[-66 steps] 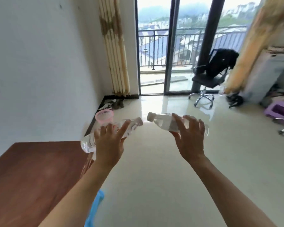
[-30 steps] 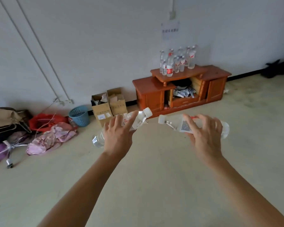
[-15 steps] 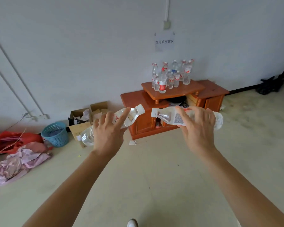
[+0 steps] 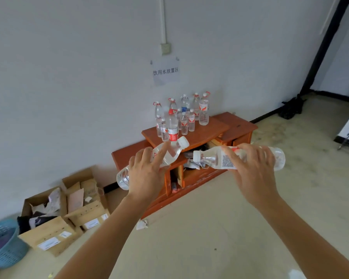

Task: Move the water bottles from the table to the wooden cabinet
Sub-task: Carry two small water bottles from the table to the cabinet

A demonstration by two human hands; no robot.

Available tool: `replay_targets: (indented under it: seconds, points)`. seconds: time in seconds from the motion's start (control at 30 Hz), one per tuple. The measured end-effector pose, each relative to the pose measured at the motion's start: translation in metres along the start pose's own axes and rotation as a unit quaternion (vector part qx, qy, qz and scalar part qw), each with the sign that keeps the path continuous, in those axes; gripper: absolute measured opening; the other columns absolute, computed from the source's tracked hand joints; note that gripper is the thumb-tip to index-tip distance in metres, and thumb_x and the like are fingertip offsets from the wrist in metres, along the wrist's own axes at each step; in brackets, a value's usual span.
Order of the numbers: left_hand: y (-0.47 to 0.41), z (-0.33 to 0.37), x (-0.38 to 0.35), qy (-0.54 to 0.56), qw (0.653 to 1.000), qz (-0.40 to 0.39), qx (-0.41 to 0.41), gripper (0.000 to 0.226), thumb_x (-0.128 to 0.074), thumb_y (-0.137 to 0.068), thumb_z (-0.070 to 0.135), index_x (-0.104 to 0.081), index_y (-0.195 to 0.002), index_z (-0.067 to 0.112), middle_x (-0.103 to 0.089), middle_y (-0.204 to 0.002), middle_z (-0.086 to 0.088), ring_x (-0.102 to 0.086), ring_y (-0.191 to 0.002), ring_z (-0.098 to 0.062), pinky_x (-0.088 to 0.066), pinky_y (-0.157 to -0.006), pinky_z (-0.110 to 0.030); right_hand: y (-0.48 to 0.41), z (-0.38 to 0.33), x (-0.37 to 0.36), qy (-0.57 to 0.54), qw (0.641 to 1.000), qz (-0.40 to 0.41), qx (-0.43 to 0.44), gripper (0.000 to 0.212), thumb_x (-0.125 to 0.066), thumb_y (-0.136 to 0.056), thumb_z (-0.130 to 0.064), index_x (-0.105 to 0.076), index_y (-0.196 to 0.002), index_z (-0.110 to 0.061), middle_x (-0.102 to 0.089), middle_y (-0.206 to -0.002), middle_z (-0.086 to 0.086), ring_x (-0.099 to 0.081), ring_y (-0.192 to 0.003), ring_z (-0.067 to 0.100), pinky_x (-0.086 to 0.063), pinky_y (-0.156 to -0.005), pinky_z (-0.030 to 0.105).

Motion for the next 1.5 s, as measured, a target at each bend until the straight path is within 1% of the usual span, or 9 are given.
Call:
replay_targets:
  seconds: [0.27,0.4,0.5,0.67,0.8,1.1,1.23,1.37,1.5]
  points:
    - [-0.154,0.015,-0.185,0.025,0.999,-0.022,0.001,0.072,-0.075,-0.089,0.025,-0.035,-0.148,0.034,-0.063,-0.115,-0.007,-0.061,-0.107,-0.035,-0.054,-0.090,-0.054,-0.083,0.137,-0.168,0.008,1.000,0.007,-0.029,0.074,-0.086,-0.073,-0.011,-0.058,-0.141,-0.025,-0.056,-0.120,0.015,-0.049,-0.109,0.035,-0.036,-0.103,0.061]
    - [-0.244,0.023,-0.247,0.054,0.998,-0.013,0.012,0.069,-0.073,-0.089,0.027,-0.036,-0.148,0.034,-0.062,-0.110,-0.006,-0.060,-0.102,-0.031,-0.054,-0.085,-0.052,-0.148,0.199,-0.236,-0.003,1.000,0.003,-0.023,0.074,-0.088,-0.072,-0.019,-0.058,-0.139,-0.024,-0.055,-0.118,0.015,-0.044,-0.110,0.033,-0.036,-0.100,0.059]
    - [-0.301,0.017,-0.285,0.041,0.999,-0.001,0.022,0.067,-0.069,-0.091,0.029,-0.038,-0.150,0.034,-0.061,-0.117,-0.008,-0.059,-0.107,-0.032,-0.053,-0.087,-0.053,-0.202,0.237,-0.286,-0.018,0.999,-0.033,-0.027,0.071,-0.084,-0.076,-0.027,-0.055,-0.142,-0.024,-0.056,-0.120,0.018,-0.049,-0.111,0.038,-0.039,-0.099,0.062]
    - [-0.367,0.001,-0.347,0.052,0.998,-0.007,0.036,0.070,-0.072,-0.091,0.028,-0.035,-0.150,0.035,-0.060,-0.123,-0.009,-0.058,-0.111,-0.033,-0.053,-0.087,-0.052,-0.257,0.276,-0.374,-0.022,0.997,-0.069,-0.024,0.080,-0.088,-0.076,-0.023,-0.049,-0.146,-0.025,-0.054,-0.124,0.020,-0.052,-0.114,0.042,-0.043,-0.097,0.062]
    - [-0.416,-0.023,-0.417,0.061,0.997,-0.004,0.047,0.072,-0.075,-0.088,0.028,-0.035,-0.148,0.035,-0.062,-0.116,-0.008,-0.060,-0.103,-0.031,-0.054,-0.079,-0.048,-0.292,0.295,-0.458,-0.012,0.995,-0.099,-0.020,0.079,-0.083,-0.082,-0.026,-0.041,-0.149,-0.029,-0.053,-0.125,0.019,-0.053,-0.114,0.042,-0.043,-0.097,0.062]
    - [-0.526,-0.083,-0.594,0.140,0.985,-0.056,0.080,0.069,-0.076,-0.088,0.026,-0.042,-0.148,0.026,-0.061,-0.121,-0.009,-0.060,-0.103,-0.031,-0.057,-0.080,-0.047,-0.373,0.334,-0.634,0.011,0.988,-0.153,-0.011,0.073,-0.086,-0.080,-0.028,-0.052,-0.145,-0.026,-0.056,-0.123,0.015,-0.051,-0.113,0.037,-0.047,-0.094,0.060]
    - [-0.539,-0.101,-0.662,0.172,0.967,-0.111,0.151,0.073,-0.071,-0.092,0.034,-0.032,-0.154,0.032,-0.053,-0.140,-0.007,-0.062,-0.111,-0.032,-0.055,-0.086,-0.047,-0.382,0.354,-0.704,-0.018,0.977,-0.207,-0.041,0.070,-0.085,-0.081,-0.030,-0.054,-0.143,-0.026,-0.057,-0.124,0.016,-0.056,-0.115,0.039,-0.046,-0.096,0.059]
    - [-0.522,-0.121,-0.737,0.164,0.935,-0.174,0.261,0.079,-0.068,-0.091,0.046,-0.027,-0.156,0.027,-0.043,-0.155,-0.004,-0.053,-0.131,-0.031,-0.054,-0.089,-0.045,-0.372,0.366,-0.797,-0.115,0.947,-0.288,-0.078,0.067,-0.080,-0.086,-0.039,-0.049,-0.144,-0.028,-0.058,-0.123,0.013,-0.059,-0.113,0.036,-0.048,-0.096,0.055]
    - [-0.493,-0.132,-0.785,0.111,0.915,-0.207,0.327,0.077,-0.066,-0.091,0.053,-0.028,-0.152,0.026,-0.048,-0.151,-0.002,-0.052,-0.132,-0.031,-0.055,-0.093,-0.053,-0.356,0.358,-0.883,-0.225,0.900,-0.362,-0.086,0.069,-0.071,-0.091,-0.049,-0.045,-0.151,-0.025,-0.057,-0.128,0.009,-0.059,-0.115,0.027,-0.054,-0.090,0.045]
Point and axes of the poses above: each hand's wrist, its own y-axis away from the middle knuckle, its own x-axis out of the back of the hand, z = x × y, the point moved 9 cm from there along -y, towards the middle knuckle
